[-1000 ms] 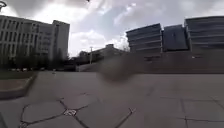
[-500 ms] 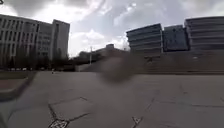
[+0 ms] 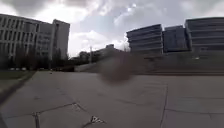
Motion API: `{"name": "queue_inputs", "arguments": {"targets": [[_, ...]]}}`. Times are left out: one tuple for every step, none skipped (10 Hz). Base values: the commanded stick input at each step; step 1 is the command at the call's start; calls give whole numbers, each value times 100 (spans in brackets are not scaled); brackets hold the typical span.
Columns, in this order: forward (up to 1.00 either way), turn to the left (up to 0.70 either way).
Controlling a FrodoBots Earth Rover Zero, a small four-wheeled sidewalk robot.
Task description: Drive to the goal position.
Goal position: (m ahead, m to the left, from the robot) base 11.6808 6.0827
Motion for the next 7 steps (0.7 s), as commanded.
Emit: {"name": "queue_inputs", "arguments": {"targets": [[70,35],[70,35],[70,34],[70,7],[70,0],[70,0],[70,0]]}}
